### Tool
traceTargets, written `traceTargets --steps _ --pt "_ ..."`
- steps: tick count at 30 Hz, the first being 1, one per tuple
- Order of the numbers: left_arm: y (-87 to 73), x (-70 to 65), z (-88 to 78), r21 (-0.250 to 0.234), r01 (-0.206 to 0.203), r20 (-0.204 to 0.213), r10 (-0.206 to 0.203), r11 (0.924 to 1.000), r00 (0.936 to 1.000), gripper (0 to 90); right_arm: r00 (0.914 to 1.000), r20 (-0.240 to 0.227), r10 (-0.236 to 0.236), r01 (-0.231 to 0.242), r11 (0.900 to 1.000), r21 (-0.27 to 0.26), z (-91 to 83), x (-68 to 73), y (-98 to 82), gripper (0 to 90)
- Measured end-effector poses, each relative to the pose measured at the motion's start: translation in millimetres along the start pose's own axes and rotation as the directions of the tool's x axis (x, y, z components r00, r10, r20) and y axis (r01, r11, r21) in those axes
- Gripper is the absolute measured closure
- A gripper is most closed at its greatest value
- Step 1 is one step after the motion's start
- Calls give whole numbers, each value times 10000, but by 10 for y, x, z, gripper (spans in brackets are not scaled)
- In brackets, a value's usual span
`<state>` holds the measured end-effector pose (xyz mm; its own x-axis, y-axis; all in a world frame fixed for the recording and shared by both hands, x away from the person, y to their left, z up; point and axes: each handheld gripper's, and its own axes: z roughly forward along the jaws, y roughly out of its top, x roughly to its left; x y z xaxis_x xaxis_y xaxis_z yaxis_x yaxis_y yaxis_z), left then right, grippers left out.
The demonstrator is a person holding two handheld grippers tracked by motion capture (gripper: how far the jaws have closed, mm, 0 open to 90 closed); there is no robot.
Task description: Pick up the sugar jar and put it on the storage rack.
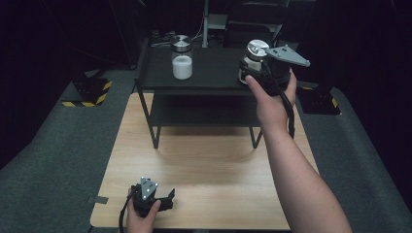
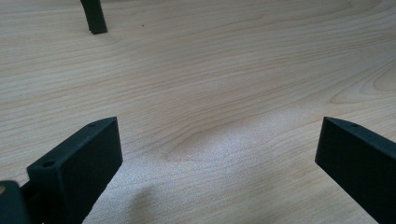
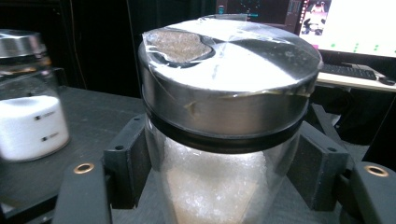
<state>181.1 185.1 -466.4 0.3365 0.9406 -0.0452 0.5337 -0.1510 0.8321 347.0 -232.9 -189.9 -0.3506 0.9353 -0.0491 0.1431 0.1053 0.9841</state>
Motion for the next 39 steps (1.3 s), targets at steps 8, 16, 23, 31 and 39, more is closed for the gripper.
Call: traceTargets --steps 8,16,23,31,39 --pt "0 9 0 -1 38 22 -38 10000 10000 8 9998 -134 -124 125 9999 77 215 -37 -34 308" --pt "2 7 2 13 33 13 -33 10000 10000 8 9997 -228 75 -79 9998 -169 317 -75 -114 308" --pt "4 1 3 25 -21 7 21 10000 10000 8 9994 -240 251 -260 9988 -405 331 -83 -186 307" --pt "7 1 5 36 -25 27 25 10000 10000 8 9994 -202 288 -297 9986 -427 329 -71 -193 306" --pt "9 9 6 53 12 38 -12 10000 10000 8 9985 -358 412 -427 9982 -413 331 -106 -197 293"
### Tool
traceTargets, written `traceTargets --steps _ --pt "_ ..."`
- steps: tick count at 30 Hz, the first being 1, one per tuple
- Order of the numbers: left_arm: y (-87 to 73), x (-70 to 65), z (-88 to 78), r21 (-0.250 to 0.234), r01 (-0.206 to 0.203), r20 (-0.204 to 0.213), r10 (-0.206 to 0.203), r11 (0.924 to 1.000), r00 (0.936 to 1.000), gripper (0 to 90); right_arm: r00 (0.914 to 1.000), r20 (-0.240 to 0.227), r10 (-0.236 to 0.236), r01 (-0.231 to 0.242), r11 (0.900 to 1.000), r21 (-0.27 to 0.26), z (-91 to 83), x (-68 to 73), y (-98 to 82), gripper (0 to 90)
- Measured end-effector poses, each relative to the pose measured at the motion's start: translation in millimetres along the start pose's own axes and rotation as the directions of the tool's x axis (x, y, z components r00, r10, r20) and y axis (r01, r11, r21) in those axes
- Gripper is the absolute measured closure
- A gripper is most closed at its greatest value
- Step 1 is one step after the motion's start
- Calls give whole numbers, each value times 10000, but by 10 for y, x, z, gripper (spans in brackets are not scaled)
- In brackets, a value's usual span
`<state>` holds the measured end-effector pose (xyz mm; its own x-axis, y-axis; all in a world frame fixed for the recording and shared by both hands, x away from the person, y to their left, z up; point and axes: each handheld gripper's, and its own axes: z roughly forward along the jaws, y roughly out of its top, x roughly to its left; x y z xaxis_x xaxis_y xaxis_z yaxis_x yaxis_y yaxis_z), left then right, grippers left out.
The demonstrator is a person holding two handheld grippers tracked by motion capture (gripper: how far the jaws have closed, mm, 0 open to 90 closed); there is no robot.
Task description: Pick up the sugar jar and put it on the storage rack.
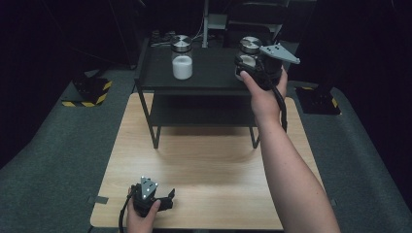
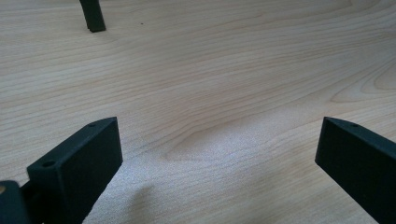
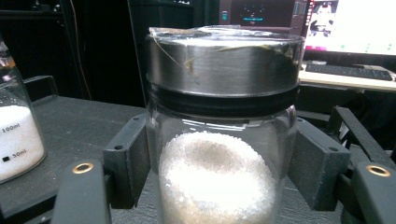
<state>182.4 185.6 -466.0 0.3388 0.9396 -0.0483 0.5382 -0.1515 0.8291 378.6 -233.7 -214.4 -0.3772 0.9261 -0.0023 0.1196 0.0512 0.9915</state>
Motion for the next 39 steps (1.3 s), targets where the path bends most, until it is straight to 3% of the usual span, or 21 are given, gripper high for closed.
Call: traceTargets --steps 5,8,9,11,16,28,39 --pt "-3 5 -2 -14 15 15 -14 10000 10000 8 9999 46 150 -150 9999 -30 3 -13 -20 150" --pt "-3 5 -1 -13 8 24 -8 10000 10000 8 9999 26 128 -127 9990 -432 -13 -21 -88 25" --pt "-2 8 -1 -7 11 35 -11 10000 10000 8 9995 -219 230 -240 9985 -488 -14 -60 -99 4" --pt "-2 7 -2 -11 32 23 -32 10000 10000 8 9980 -567 279 -318 9970 -699 -23 -117 -138 3" --pt "-6 7 -3 -31 44 19 -44 10000 10000 8 9982 -587 -139 75 9942 -1069 -95 -104 -183 3" --pt "-4 -5 0 -27 -37 4 37 10000 10000 8 9964 -804 -278 160 9895 -1439 -344 -98 -313 3" --pt "9 -5 2 48 -89 18 89 9999 10000 8 9925 -1132 -464 257 9838 -1776 -597 -175 -471 3"
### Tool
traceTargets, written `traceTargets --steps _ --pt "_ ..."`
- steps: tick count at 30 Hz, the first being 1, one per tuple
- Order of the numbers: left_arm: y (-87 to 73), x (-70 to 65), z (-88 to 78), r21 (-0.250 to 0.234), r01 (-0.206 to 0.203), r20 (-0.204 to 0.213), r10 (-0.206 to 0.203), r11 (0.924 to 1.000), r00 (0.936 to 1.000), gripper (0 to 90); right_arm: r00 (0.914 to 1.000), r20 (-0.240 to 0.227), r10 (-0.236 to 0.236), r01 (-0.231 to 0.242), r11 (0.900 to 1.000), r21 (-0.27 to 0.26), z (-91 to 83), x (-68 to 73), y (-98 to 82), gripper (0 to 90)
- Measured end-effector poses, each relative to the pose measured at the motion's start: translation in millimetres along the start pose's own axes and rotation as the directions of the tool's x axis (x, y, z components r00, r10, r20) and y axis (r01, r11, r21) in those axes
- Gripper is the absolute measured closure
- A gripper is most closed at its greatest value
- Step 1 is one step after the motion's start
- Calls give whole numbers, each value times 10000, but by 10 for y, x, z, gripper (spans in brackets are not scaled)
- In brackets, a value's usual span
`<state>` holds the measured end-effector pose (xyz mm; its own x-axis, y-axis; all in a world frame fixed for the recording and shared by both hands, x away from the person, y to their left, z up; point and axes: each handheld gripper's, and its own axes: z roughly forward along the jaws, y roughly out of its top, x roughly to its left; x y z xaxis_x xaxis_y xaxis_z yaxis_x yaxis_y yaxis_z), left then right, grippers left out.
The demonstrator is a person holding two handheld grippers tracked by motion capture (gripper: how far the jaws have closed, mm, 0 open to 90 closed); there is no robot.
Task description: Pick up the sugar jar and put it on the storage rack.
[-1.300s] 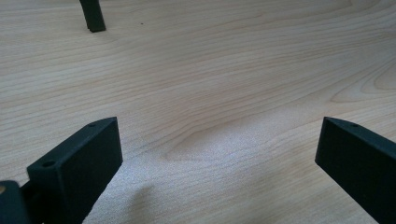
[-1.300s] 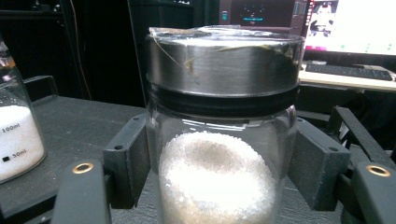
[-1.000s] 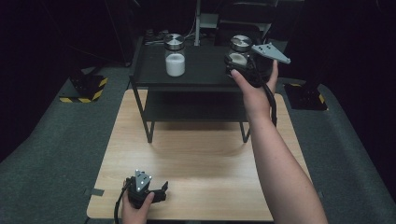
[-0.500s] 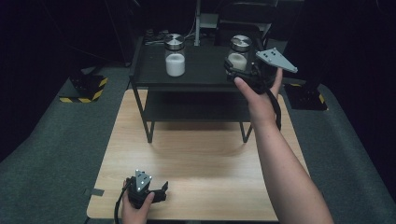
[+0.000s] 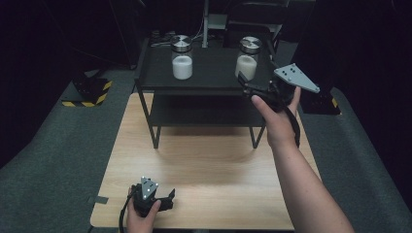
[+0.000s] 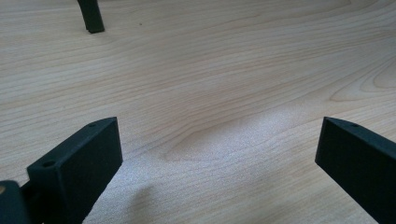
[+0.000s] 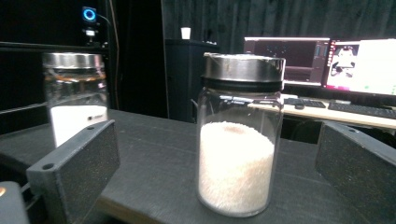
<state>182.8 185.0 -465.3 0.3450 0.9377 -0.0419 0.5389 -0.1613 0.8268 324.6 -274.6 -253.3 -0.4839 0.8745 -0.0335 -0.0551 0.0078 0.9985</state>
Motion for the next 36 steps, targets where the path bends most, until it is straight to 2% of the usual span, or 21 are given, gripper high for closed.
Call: traceTargets --steps 8,14,21,30,36 --pt "-10 -3 -4 -54 -15 2 15 10000 10000 8 9997 -214 -65 61 9998 -182 -189 4 -136 3" --pt "-7 -17 -3 -34 -66 -47 65 10000 10000 8 9986 -390 -347 338 9991 -243 -347 27 -252 3" --pt "-15 -23 -7 -77 -68 -76 68 9999 9999 8 9979 -596 -262 243 9992 -329 -549 -4 -452 3" --pt "-14 -26 -6 -68 -109 -23 109 9999 9999 8 9975 -631 -306 290 9992 -267 -764 -31 -685 3" --pt "-13 -27 -5 -60 -110 -26 110 9999 9999 8 9963 -695 -498 482 9985 -240 -910 -47 -813 3"
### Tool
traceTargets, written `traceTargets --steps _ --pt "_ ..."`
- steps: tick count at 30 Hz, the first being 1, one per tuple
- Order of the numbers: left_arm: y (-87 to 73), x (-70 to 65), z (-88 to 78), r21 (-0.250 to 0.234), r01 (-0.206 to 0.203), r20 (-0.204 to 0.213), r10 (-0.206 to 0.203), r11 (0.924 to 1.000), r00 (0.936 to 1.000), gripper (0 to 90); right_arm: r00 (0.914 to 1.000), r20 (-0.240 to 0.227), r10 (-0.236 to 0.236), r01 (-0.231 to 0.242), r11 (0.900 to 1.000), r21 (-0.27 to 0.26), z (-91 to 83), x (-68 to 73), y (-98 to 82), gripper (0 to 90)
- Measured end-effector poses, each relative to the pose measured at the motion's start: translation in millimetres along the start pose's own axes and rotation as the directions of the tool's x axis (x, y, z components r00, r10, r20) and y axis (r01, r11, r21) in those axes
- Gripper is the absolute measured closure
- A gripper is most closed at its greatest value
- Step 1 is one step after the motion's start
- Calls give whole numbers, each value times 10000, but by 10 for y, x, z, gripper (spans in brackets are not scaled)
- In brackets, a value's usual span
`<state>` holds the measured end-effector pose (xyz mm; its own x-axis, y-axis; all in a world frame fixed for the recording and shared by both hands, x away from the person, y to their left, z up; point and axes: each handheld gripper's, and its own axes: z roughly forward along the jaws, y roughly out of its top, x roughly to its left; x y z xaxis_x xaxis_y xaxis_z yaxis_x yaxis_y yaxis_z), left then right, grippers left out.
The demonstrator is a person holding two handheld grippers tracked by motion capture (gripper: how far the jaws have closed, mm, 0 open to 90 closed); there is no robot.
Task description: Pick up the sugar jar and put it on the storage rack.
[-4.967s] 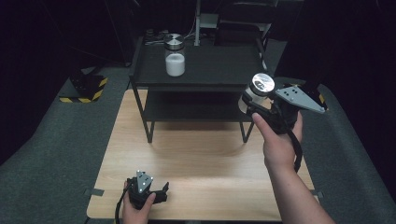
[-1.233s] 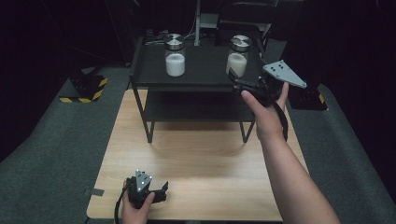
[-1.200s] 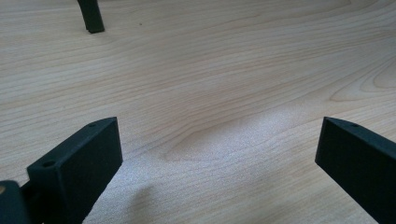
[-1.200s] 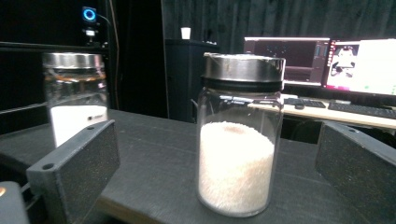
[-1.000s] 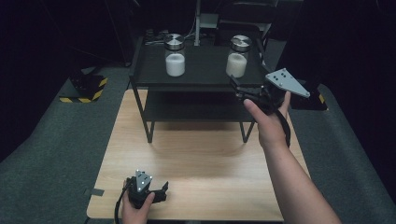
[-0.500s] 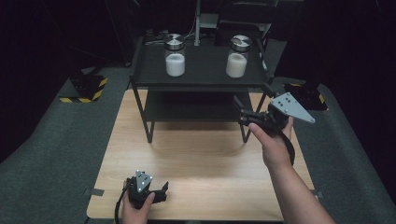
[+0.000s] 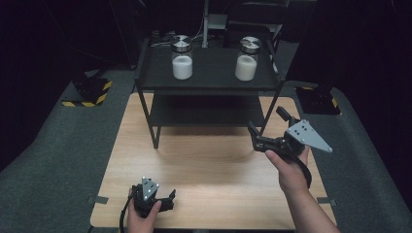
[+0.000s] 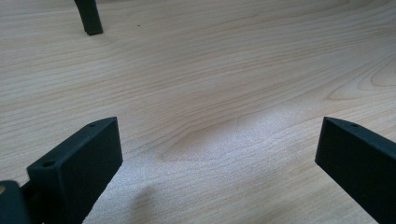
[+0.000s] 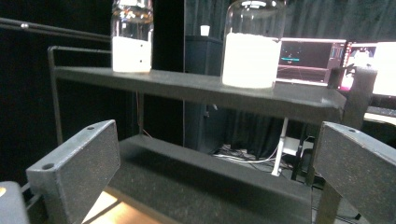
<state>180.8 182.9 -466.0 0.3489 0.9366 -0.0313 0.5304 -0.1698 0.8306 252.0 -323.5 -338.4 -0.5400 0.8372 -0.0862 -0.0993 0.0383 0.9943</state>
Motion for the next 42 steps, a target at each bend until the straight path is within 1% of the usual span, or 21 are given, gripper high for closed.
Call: traceTargets --steps 7,15,22,26,28,36,42 --pt "1 1 -1 5 -19 1 19 10000 10000 8 10000 7 -14 14 9996 267 -189 22 -215 3" --pt "-1 -7 -2 -4 -50 -21 50 10000 10000 8 9999 143 -15 5 9978 656 -332 32 -441 3" --pt "-7 3 -4 -37 -28 16 28 10000 10000 8 9992 380 85 -129 9931 1166 -478 57 -726 3" --pt "-7 2 -5 -35 -34 21 35 10000 10000 8 9985 521 186 -263 9881 1518 -572 45 -900 3" --pt "-6 -1 -5 -31 -58 11 58 10000 10000 8 9980 616 130 -231 9858 1666 -607 43 -959 3" --pt "-13 0 -8 -68 -37 2 37 10000 10000 8 9963 809 272 -435 9775 2065 -714 18 -1146 3" --pt "-18 5 -10 -96 -5 18 5 10000 10000 8 9948 996 207 -460 9647 2592 -746 33 -1289 3"
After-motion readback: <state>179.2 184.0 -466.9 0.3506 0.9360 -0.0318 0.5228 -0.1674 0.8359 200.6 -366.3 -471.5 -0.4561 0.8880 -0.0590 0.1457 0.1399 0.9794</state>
